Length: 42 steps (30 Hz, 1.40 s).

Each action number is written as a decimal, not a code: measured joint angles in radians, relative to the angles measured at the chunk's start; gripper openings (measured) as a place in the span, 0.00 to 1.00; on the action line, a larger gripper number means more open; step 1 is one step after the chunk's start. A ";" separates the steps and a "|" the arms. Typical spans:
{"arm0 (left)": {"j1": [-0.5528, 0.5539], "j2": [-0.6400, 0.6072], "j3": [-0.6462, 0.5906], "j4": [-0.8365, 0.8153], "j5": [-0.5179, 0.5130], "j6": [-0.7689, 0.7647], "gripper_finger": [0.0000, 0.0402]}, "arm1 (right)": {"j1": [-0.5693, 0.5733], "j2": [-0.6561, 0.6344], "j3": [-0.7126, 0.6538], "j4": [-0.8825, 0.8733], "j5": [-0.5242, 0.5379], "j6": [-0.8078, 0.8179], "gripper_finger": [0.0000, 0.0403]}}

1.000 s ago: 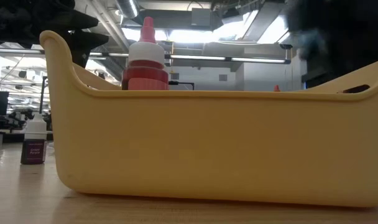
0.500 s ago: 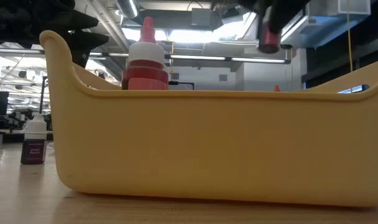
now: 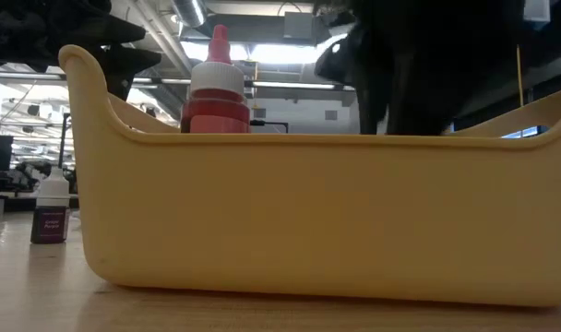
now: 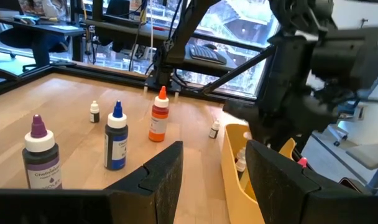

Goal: Pick & Place food coloring
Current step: Put the right small red food coloring bottle into the yellow bin, then put the right small purple food coloring bottle into the yellow bin

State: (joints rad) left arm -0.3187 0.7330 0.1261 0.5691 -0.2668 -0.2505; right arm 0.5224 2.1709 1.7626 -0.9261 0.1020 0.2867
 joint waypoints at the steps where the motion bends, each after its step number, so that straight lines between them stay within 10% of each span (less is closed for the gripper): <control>1: 0.000 0.000 0.000 -0.002 0.000 0.000 0.43 | 0.000 0.010 0.000 0.000 0.000 0.000 0.22; 42: 0.000 0.000 0.000 -0.024 -0.001 -0.018 0.43 | 0.045 0.020 0.125 -0.215 0.048 -0.030 0.41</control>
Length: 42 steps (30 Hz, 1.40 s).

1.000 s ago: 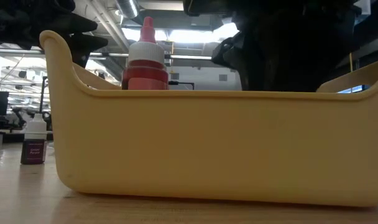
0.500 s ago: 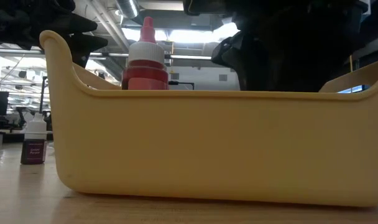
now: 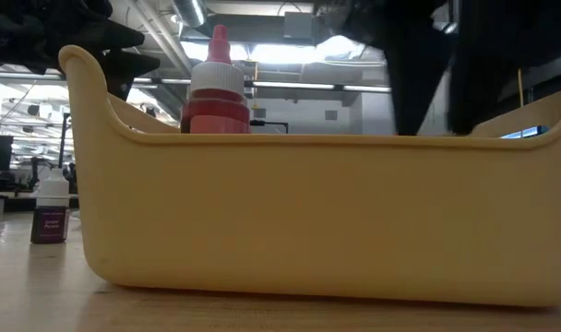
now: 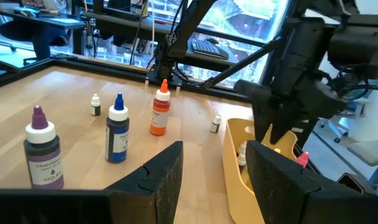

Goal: Pick & Place food coloring
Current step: Put the right small purple food coloring bottle into the yellow bin

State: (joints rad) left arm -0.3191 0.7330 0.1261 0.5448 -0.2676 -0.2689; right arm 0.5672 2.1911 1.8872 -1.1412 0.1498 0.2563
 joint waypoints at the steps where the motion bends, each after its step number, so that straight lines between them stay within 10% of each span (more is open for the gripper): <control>1: 0.000 0.000 0.000 -0.002 0.000 -0.005 0.43 | 0.010 -0.007 0.001 -0.025 0.021 0.000 0.42; 12: 0.000 0.000 0.000 -0.005 0.002 -0.010 0.43 | 0.136 -0.203 -0.160 -0.140 0.231 0.232 0.42; 25: 0.000 0.000 0.000 -0.004 0.002 -0.009 0.43 | 0.130 -0.505 -0.706 0.260 0.135 0.425 0.42; 42: 0.000 0.000 0.000 -0.012 0.000 -0.008 0.43 | 0.101 -0.513 -0.886 0.433 0.119 0.473 0.42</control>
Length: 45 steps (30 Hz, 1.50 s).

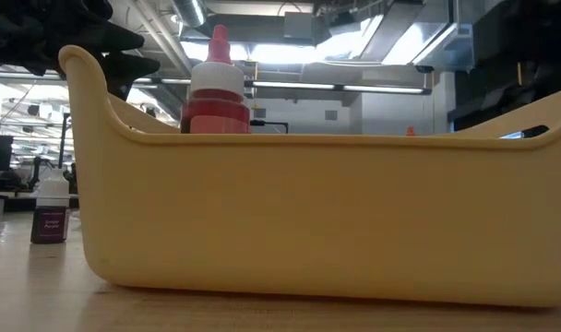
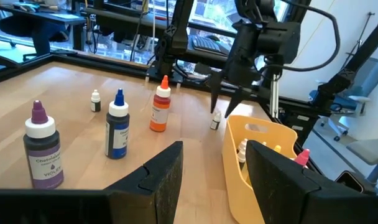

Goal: Pick & Place food coloring
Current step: Put the right small purple food coloring bottle into the yellow bin

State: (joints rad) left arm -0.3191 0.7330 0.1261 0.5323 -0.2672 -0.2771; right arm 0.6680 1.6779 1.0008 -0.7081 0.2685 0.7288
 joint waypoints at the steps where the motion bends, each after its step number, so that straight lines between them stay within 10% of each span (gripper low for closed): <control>1: 0.000 0.000 0.000 0.000 0.000 0.000 0.43 | -0.001 0.000 -0.012 0.025 -0.008 0.000 0.42; 21: 0.000 0.000 0.000 -0.006 0.000 -0.001 0.43 | -0.030 0.000 -0.043 0.060 -0.038 -0.057 0.15; 28: 0.000 0.000 0.000 -0.006 0.000 -0.024 0.43 | -0.031 -0.003 0.213 -0.210 0.005 -0.029 0.15; 45: 0.000 0.000 0.000 -0.006 0.000 -0.024 0.43 | -0.050 0.278 0.640 -0.053 -0.080 -0.369 0.17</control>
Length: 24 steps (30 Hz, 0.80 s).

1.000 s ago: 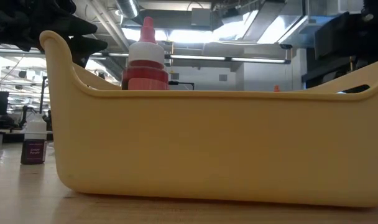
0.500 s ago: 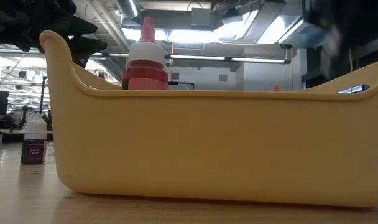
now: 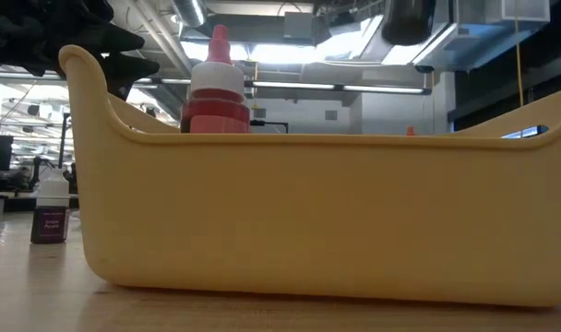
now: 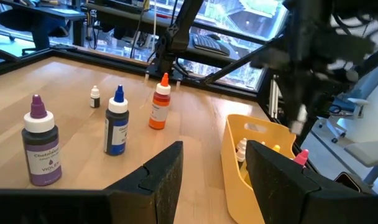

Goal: Pick & Place food coloring
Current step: Put the right small purple food coloring bottle into the yellow bin

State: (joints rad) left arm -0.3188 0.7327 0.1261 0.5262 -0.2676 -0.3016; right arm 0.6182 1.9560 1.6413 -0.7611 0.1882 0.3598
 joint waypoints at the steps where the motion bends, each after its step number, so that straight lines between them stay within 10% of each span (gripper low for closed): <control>1: 0.000 0.000 0.000 0.000 0.000 0.000 0.43 | 0.000 0.023 0.018 -0.008 0.000 -0.003 0.17; 24: 0.000 0.000 0.000 -0.008 0.000 -0.001 0.43 | -0.026 0.195 0.037 -0.032 -0.059 -0.003 0.23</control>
State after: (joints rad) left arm -0.3189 0.7326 0.1261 0.5186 -0.2676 -0.3027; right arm 0.5926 2.1509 1.6787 -0.7928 0.1287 0.3569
